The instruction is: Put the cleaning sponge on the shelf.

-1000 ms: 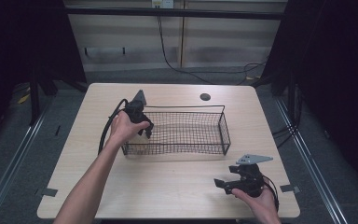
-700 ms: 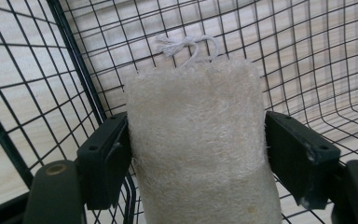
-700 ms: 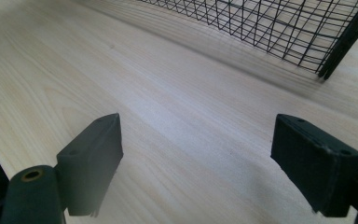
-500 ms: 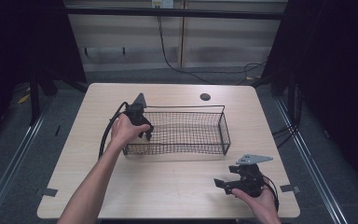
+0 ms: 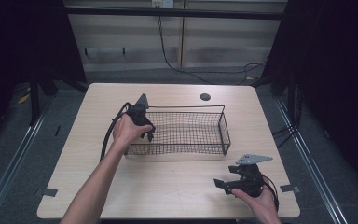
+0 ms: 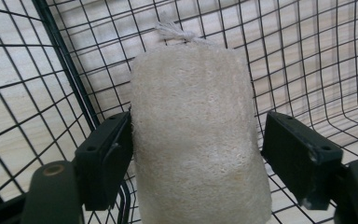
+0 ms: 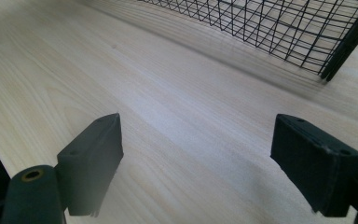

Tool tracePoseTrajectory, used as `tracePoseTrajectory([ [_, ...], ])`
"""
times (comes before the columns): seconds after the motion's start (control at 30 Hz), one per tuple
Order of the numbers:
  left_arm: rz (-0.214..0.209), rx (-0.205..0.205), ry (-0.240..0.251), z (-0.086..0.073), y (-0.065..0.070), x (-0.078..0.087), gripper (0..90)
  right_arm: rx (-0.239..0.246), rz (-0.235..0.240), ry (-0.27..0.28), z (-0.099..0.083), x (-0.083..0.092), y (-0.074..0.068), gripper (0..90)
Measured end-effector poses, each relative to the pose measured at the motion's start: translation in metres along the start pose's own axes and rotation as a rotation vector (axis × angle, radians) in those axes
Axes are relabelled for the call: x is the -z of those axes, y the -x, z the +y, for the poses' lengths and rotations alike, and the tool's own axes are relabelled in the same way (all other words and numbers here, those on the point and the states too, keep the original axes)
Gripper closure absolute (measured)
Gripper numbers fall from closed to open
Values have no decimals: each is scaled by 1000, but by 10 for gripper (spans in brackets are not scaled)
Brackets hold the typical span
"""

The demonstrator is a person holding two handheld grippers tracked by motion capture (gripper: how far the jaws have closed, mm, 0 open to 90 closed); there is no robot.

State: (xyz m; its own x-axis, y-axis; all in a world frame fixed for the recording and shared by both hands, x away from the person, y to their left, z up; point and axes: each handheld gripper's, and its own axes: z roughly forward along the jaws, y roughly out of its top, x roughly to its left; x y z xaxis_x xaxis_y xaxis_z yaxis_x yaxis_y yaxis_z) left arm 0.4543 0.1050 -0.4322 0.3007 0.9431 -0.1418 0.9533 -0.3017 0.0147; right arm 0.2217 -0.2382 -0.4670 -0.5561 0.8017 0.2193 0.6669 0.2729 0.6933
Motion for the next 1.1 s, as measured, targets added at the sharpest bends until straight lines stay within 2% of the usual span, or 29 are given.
tracePoseTrajectory([
  [0.13, -8, -3, -14, 0, -2, 0, 248, -1, 0, 1, 0, 0, 0, 162],
  [0.3, -43, -1, 8, -1, -6, 5, 221, -3, -1, -1, 0, 0, 0, 163],
  [0.33, -46, 10, 16, -2, -5, 6, 218, -3, -2, -1, 0, 0, 0, 163],
  [0.37, -53, -4, 16, -2, -7, 8, 216, -3, -2, 0, 0, 0, 0, 163],
  [0.5, -57, 2, 30, -4, -9, 13, 217, -1, -4, 3, 0, 0, 0, 163],
  [0.63, -73, -13, 37, -6, -11, 18, 211, -2, -5, 3, 0, 0, 0, 162],
  [0.7, -104, -8, 56, -7, -13, 21, 203, -1, -5, 4, 0, 0, 0, 162],
  [0.77, -107, -5, 77, -9, -15, 25, 203, -3, -5, 3, 0, 0, 0, 163],
  [0.87, -150, -40, 81, -12, -16, 29, 167, -2, -5, 4, 0, 0, 0, 163],
  [0.97, -178, -52, 99, -15, -17, 33, 177, -2, -7, 3, 0, 0, 0, 162],
  [1.1, -219, -89, 126, -19, -19, 39, 175, -2, -5, 2, 0, 0, 0, 162],
])
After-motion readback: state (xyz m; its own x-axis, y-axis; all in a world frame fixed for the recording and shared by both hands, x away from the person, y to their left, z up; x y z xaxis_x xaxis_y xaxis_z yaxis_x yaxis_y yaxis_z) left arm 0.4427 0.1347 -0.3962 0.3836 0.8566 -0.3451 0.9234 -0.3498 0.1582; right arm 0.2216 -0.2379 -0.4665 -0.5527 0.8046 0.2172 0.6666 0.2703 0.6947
